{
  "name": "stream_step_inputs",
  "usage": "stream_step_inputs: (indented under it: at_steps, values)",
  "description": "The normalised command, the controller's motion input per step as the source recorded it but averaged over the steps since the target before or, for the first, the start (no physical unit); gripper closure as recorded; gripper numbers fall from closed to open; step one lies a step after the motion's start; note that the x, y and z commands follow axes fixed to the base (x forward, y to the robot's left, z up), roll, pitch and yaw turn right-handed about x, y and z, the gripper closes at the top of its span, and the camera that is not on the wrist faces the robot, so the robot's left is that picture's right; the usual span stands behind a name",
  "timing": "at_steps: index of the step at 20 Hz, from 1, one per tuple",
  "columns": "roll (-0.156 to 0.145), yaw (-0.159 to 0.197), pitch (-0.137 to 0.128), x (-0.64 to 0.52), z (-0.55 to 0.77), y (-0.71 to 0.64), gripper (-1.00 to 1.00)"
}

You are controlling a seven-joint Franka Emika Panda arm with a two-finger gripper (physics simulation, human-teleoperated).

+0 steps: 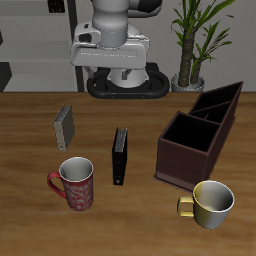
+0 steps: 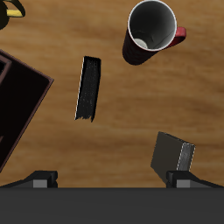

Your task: Place the yellow book into the left desk caddy's left compartment

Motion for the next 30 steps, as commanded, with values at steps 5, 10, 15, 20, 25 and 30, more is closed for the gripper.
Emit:
stream_step_inputs:
  at_steps: [5,10,15,20,25,30]
  values:
    - [-0.021,0.009,-0.009,-0.15,0.00,-0.44,-1.00]
    - [0.000,0.018,-0.018,-0.22,0.05,-0.64,-1.00]
    - [-0.078,-0.048,-0.022,-0.26,0.04,-0.81,-1.00]
    - [-0.079,-0.033,-0.005,-0.21,-0.08,-0.66,-1.00]
    - [-0.088,-0.062,-0.032,-0.13,-0.02,-0.34,-1.00]
    - [-0.010,-0.014,-0.041,0.04,-0.01,-0.02,-1.00]
